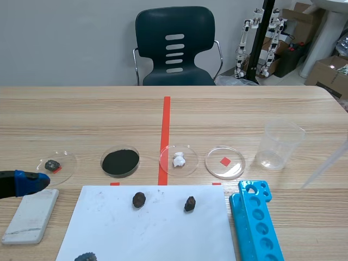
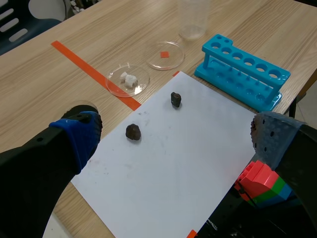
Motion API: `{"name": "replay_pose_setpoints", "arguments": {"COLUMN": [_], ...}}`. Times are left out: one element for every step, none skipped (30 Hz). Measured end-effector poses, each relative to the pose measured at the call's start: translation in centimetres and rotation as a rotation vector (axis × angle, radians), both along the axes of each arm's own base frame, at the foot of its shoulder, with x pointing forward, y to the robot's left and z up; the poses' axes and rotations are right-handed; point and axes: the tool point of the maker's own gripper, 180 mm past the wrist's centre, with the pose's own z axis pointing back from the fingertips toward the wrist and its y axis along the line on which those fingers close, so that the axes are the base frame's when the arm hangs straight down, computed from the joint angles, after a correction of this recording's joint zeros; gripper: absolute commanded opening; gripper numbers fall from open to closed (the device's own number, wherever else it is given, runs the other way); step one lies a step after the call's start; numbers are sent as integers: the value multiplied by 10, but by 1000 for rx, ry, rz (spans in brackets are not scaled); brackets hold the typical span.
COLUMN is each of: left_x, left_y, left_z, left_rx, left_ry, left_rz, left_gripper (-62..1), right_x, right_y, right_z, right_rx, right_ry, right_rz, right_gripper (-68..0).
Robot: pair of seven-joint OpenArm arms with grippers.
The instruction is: Squeeze the dropper onto the mineral
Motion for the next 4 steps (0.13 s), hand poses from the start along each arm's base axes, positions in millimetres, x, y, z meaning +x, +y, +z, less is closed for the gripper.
{"name": "replay_pose_setpoints", "arguments": {"left_x": [0, 0, 0, 0], "left_y": [0, 0, 0, 0], "left_z": [0, 0, 0, 0], "left_rx": [0, 0, 0, 0], "left_ry": [0, 0, 0, 0], "left_rz": [0, 0, 0, 0], "left_gripper": [14, 14, 14, 14], "right_x": [0, 0, 0, 0], "right_y": [0, 0, 0, 0], "right_z": [0, 0, 0, 0], "right_rx": [0, 0, 0, 0], "right_ry": [0, 0, 0, 0], "right_rz": [0, 0, 0, 0], "right_gripper": [-665, -665, -665, -665]}}
